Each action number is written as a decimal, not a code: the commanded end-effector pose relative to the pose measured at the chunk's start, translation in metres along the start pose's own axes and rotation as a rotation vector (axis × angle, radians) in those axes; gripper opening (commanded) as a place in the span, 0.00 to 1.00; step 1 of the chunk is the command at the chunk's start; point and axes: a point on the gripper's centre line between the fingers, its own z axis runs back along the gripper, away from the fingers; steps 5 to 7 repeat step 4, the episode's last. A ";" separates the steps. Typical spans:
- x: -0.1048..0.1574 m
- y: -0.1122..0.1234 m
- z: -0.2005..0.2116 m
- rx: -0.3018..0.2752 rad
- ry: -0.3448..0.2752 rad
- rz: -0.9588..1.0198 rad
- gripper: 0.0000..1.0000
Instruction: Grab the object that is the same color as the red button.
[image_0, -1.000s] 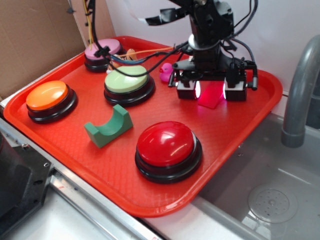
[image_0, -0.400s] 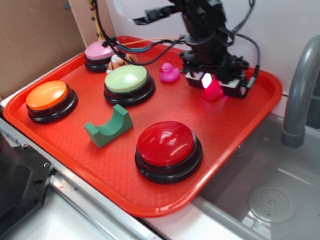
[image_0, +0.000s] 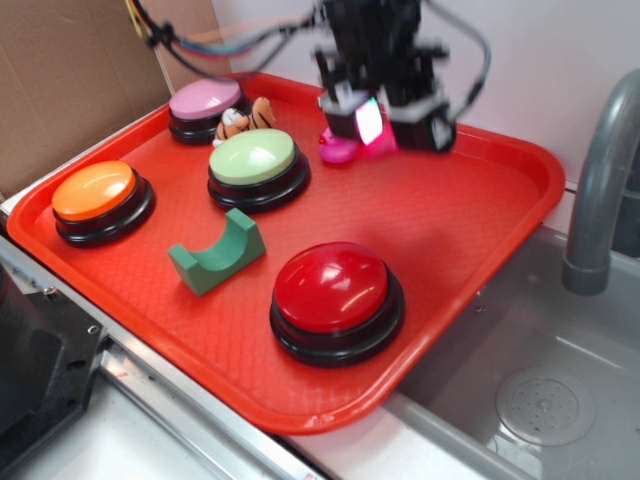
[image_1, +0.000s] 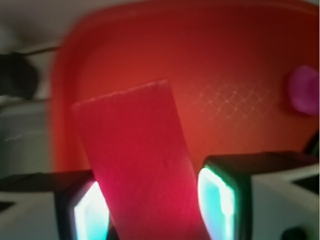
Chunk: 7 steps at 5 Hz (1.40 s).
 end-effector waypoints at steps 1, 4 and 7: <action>-0.023 0.000 0.093 0.072 0.010 0.090 0.00; -0.073 0.013 0.157 0.293 -0.046 0.228 0.00; -0.073 0.013 0.157 0.293 -0.046 0.228 0.00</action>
